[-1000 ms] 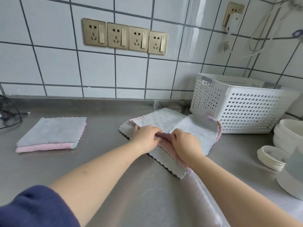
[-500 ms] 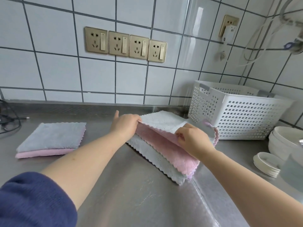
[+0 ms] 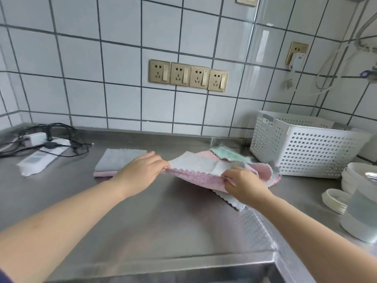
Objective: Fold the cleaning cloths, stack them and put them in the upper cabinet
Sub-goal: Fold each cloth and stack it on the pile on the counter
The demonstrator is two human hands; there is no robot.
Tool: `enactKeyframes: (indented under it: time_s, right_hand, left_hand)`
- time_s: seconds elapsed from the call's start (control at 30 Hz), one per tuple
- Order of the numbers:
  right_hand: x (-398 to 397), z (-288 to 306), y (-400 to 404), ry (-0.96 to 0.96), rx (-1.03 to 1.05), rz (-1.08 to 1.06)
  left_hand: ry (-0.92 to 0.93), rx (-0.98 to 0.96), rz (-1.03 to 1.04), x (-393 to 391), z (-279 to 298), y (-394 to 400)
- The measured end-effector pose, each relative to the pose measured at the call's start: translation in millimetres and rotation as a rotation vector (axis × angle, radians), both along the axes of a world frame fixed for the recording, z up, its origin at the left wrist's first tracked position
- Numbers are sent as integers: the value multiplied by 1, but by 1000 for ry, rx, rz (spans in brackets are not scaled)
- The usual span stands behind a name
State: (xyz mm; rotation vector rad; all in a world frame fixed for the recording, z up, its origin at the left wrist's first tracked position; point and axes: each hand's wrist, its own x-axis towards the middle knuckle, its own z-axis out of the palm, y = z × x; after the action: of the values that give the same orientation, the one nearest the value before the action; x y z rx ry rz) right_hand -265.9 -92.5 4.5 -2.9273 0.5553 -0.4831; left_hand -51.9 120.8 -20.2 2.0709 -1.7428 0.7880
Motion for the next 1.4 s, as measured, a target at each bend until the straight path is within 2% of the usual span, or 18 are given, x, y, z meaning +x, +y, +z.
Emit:
enactKeyframes:
  time_s: [0.13,0.23,0.33,0.43,0.5,0.57,0.63,0.7,0.9,1.03,1.17,1.4]
  right_hand:
    - [-19,-19,27,57,116,28]
    - [-28,-29,39,70,157,19]
    - [-37,-35,51,73,231,10]
    - [-43,-38,58,125,250,15]
    - [-46,-37,62,197,263,21]
    - [-50,-33,67,271,276,33]
    - [-53,-27,71,305,297,41]
    - [-53,-24,71,301,324,41]
    - [-51,-23,49,260,374,-2]
    - [-41,-26,34,120,411,-75]
    - [-18,-29,27,-4,351,-149]
    - [25,-34,15,-72,319,-180]
  left_hand:
    - [156,168,9,-34,-15,48]
    - [323,166,51,-52,-21,65]
    - [457,80,43,-61,-29,79]
    - [702,71,48,-66,-30,91]
    - [838,144,65,-69,-27,98]
    - [896,286,80,-69,-25,105]
    - [918,442,107,-69,-23,112]
    - [935,488,130,-68,-23,115]
    - [989,226,147,-56,-17,110]
    - [1048,53,216,-43,-19,98]
    - [1057,-19,298,-32,-22,84]
    - [993,-42,421,-6,-25,68]
